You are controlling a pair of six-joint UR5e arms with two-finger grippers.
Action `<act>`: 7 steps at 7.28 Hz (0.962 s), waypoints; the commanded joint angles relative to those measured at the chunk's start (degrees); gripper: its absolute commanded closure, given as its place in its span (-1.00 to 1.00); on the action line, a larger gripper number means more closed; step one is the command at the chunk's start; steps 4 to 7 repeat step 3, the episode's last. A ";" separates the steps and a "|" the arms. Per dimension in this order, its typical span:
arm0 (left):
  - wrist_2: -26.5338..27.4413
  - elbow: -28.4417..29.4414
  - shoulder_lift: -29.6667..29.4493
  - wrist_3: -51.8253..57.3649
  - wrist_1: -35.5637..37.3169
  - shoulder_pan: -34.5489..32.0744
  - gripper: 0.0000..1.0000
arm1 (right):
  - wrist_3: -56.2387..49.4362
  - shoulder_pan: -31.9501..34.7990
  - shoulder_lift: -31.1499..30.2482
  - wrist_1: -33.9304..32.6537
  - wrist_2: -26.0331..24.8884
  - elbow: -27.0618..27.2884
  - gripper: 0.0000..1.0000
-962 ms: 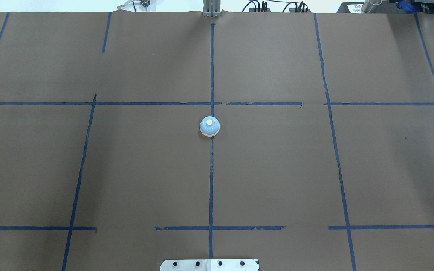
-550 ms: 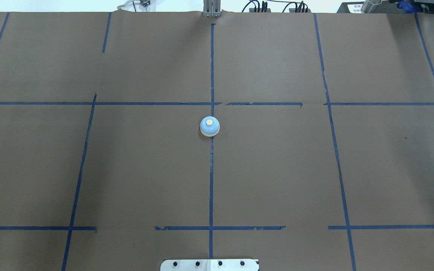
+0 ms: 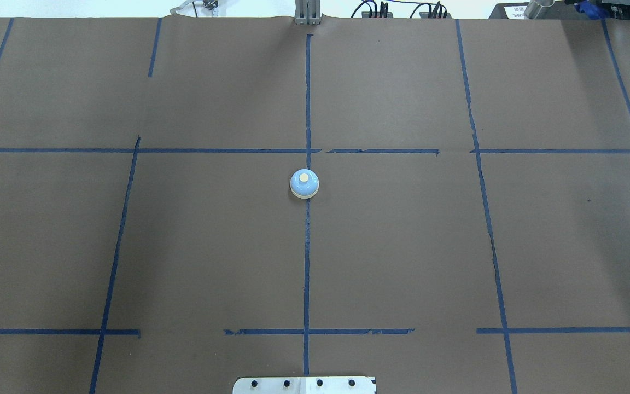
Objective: Place and press bell with both arms
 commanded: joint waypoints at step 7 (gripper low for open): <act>-0.10 -0.13 -0.83 0.58 -0.13 -0.23 -1.00 | 1.45 0.09 0.40 0.08 0.47 1.07 -1.00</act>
